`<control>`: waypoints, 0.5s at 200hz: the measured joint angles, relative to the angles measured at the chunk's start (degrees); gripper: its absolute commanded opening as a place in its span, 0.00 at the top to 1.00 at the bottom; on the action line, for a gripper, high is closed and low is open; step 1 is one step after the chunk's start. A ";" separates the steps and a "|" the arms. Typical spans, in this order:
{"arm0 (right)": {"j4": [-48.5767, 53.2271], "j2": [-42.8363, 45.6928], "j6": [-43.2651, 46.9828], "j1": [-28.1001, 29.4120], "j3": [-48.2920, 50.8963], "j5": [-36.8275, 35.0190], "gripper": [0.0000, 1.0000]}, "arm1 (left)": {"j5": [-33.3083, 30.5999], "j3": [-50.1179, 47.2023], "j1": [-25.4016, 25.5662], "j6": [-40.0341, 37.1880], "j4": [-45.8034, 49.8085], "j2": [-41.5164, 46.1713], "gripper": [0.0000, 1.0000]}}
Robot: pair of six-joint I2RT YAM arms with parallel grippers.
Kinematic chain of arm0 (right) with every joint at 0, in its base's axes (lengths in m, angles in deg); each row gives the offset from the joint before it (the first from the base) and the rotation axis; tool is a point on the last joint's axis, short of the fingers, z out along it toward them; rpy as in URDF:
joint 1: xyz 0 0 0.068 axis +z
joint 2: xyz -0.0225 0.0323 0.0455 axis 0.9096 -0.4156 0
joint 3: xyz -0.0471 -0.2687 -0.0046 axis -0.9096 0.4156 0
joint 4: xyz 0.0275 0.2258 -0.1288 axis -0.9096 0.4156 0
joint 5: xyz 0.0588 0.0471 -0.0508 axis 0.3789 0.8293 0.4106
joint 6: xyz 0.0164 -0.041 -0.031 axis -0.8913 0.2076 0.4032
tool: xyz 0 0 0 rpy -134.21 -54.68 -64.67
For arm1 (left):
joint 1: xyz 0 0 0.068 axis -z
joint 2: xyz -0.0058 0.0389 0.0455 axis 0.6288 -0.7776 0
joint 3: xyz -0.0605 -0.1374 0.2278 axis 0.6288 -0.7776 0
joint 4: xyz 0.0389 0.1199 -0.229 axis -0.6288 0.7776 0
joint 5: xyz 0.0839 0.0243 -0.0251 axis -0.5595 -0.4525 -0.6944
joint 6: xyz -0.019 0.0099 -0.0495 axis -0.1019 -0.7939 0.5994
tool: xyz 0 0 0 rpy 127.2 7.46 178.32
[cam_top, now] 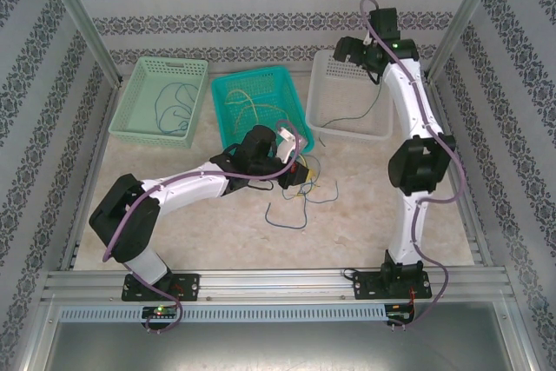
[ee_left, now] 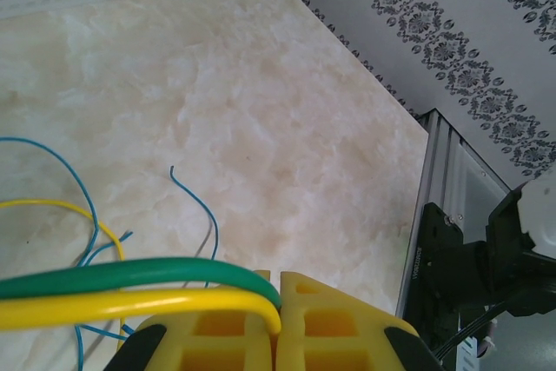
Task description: Untangle the cables
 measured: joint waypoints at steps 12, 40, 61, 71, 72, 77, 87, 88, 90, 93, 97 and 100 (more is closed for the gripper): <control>3.17 -3.08 1.01 0.07 -4.35 -0.33 0.02 | -0.02 0.04 -0.02 0.00 0.02 0.15 1.00; 4.48 0.04 2.97 1.99 5.73 -1.27 0.04 | -0.22 0.04 0.00 -0.07 0.13 0.87 1.00; 0.15 9.31 2.45 4.17 22.29 1.16 0.18 | -0.17 0.04 0.00 -0.92 0.70 1.70 1.00; -2.27 14.88 1.03 5.03 29.70 4.63 0.22 | -0.07 0.07 0.00 -1.57 0.87 1.90 1.00; -2.47 15.34 1.05 5.05 30.25 4.94 0.22 | -0.04 0.07 0.00 -1.64 0.90 1.92 1.00; -4.00 18.21 0.39 5.18 33.73 6.93 0.23 | 0.00 0.09 0.00 -1.92 1.01 1.92 1.00; -6.16 24.09 -0.48 5.20 39.60 10.64 0.25 | 0.00 0.22 0.00 -2.43 1.33 1.92 1.00; -6.34 24.48 -0.50 5.18 39.98 10.88 0.25 | 0.00 0.22 0.00 -2.45 1.38 1.92 1.00; -6.86 25.55 -0.85 5.16 41.05 11.61 0.25 | 0.00 0.24 0.00 -2.58 1.49 1.92 1.00; -7.30 26.93 -0.98 5.11 42.27 12.41 0.25 | 0.00 0.24 -0.02 -2.67 1.60 1.92 1.00; -8.26 29.16 -1.22 5.11 44.33 13.55 0.25 | 0.02 0.33 0.00 -2.84 1.84 1.92 1.00; -9.01 30.58 -1.46 5.14 45.81 14.21 0.26 | 0.02 0.39 0.00 -2.91 1.97 1.90 1.00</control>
